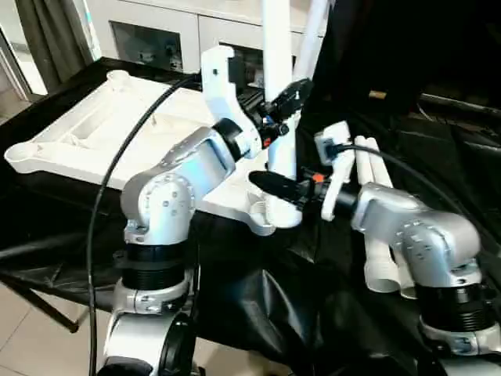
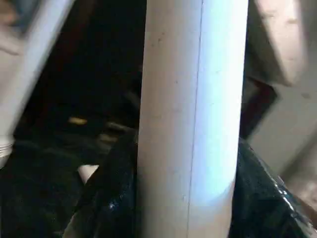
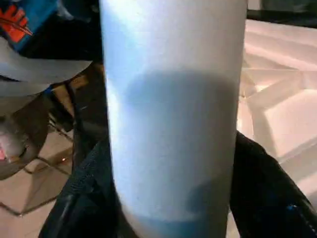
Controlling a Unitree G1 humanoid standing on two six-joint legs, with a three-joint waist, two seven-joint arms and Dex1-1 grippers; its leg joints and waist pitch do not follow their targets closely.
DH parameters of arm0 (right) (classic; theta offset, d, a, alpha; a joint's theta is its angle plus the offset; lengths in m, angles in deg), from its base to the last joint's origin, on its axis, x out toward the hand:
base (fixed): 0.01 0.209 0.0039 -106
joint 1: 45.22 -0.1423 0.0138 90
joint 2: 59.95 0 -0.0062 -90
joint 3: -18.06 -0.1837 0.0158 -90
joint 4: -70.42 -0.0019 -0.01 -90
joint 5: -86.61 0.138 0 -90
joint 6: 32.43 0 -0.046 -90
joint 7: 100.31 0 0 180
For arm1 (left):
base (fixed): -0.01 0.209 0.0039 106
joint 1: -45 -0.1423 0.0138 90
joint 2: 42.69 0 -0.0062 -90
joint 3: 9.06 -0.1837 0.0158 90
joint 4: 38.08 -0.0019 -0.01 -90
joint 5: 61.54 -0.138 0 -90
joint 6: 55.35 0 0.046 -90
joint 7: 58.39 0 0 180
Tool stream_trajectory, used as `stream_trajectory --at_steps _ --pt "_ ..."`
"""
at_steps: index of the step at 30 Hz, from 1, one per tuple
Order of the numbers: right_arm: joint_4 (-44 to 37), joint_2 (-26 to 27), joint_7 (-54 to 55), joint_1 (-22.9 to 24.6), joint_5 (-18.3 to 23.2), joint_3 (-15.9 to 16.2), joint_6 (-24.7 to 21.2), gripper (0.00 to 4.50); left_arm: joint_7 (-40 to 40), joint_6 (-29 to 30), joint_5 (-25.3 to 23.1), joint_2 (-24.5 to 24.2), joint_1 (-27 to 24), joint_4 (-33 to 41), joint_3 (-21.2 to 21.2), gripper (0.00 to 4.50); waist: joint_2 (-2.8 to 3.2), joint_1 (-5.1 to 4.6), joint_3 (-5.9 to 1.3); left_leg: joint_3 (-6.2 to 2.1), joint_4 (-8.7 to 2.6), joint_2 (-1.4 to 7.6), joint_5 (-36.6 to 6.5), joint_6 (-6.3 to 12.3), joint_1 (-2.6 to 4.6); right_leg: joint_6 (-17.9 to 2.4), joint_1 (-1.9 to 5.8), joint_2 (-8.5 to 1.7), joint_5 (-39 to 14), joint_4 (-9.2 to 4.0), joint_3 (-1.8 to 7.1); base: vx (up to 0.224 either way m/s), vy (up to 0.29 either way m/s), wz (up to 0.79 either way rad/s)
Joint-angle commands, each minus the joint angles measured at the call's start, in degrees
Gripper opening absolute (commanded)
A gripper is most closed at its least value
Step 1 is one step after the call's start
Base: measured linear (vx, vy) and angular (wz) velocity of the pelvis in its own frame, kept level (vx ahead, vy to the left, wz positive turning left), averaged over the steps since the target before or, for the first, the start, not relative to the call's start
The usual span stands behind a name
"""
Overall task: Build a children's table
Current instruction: Pick table leg
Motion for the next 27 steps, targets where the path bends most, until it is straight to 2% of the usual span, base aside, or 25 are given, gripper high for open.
stream_trajectory --at_steps 1,3,7,8,9,11,16,17,20,23,27 --pt "-1.14 -1.65 -1.89 -0.58 1.57 -0.49 -1.8 3.1 4.85 1.21 2.82 -1.27 0.39 1.24 -1.93 1.88 -0.33 -0.1 -4.57 -0.54 -3.56 2.62 -4.0 0.47 0.42 -5.27 3.68 -5.99 -11.29 -4.39 3.34 0.0 0.0 0.0" --pt "-1.61 -4.7 -6.74 -0.22 3.94 -0.07 -3.97 3.1 11.63 2.51 5.06 -4.52 1.11 1.2 -2.49 1.88 0.1 0.21 -4.56 -0.55 -3.57 2.49 -4.0 0.66 0.52 -4.79 3.68 -6.02 -12.72 -4.4 3.35 0.0 0.0 0.0" --pt "-2.45 -7.67 -11.37 0.21 5.41 0.96 -4.95 3.1 16.0 3.55 6.56 -6.46 2.33 -0.25 -2.09 1.87 0.15 0.18 -4.56 -0.57 -3.54 2.67 -4.24 0.45 0.47 -5.06 3.66 -6.07 -13.25 -4.47 3.32 0.0 0.0 0.0" --pt "-2.8 -8.58 -12.71 0.32 5.78 1.34 -5.22 3.1 17.11 4.09 7.24 -6.83 2.91 -1.12 -1.7 1.87 0.0 0.26 -4.52 -0.46 -3.5 2.48 -4.06 0.66 0.46 -5.0 3.77 -5.91 -13.34 -4.6 3.29 0.0 0.0 0.0" --pt "-3.08 -9.21 -13.74 0.36 6.17 1.59 -5.46 3.1 18.5 4.74 8.07 -7.23 3.4 -1.89 -1.38 1.86 0.19 0.32 -4.49 -0.53 -3.54 2.57 -4.15 0.61 0.53 -5.17 3.69 -6.01 -13.44 -4.53 3.32 0.0 0.0 0.0" --pt "-3.4 -10.18 -15.55 0.07 7.32 1.79 -6.08 3.1 22.78 5.5 9.96 -8.47 4.2 -3.36 -1.43 1.86 0.11 0.29 -4.46 -0.5 -3.55 2.48 -4.54 0.67 0.52 -5.33 3.67 -6.05 -14.74 -4.7 3.27 0.0 0.0 0.0" --pt "-3.63 -11.01 -17.37 -0.12 8.32 1.93 -6.55 3.1 27.12 4.7 10.2 -10.15 4.57 -4.81 -2.84 1.86 0.27 0.23 -4.44 -0.56 -3.58 2.7 -4.74 0.44 0.59 -6.11 3.54 -6.03 -14.28 -4.57 3.28 0.0 0.0 0.0" --pt "-3.75 -11.12 -17.74 0.0 8.59 1.9 -6.65 2.83 27.62 4.74 10.23 -10.1 4.65 -5.19 -2.86 1.86 0.22 0.24 -4.47 -0.54 -3.6 2.68 -4.7 0.44 0.56 -6.24 3.64 -6.06 -14.08 -4.57 3.28 0.0 0.0 0.0" --pt "-3.98 -11.09 -17.68 0.28 9.43 1.6 -6.97 2.7 28.46 4.9 10.72 -9.91 4.71 -5.51 -2.76 1.86 0.24 0.26 -4.53 -0.56 -3.57 2.75 -4.57 0.44 0.57 -6.66 3.68 -6.14 -13.75 -4.53 3.28 0.0 0.0 0.0" --pt "-4.48 -10.82 -17.6 0.55 10.06 1.25 -7.41 2.32 28.96 5.03 11.16 -9.97 4.89 -6.08 -2.62 1.86 0.21 0.22 -4.5 -0.55 -3.58 2.79 -4.63 0.34 0.53 -7.16 3.67 -6.16 -13.27 -4.47 3.29 0.0 0.0 0.0" --pt "-4.74 -10.47 -16.8 0.82 10.19 1.36 -7.21 2.08 29.12 4.34 10.73 -9.97 4.73 -6.27 -2.62 1.85 0.11 0.23 -4.49 -0.49 -3.55 2.69 -4.8 0.27 0.54 -6.72 3.7 -6.15 -14.51 -4.59 3.3 0.0 0.0 0.0"
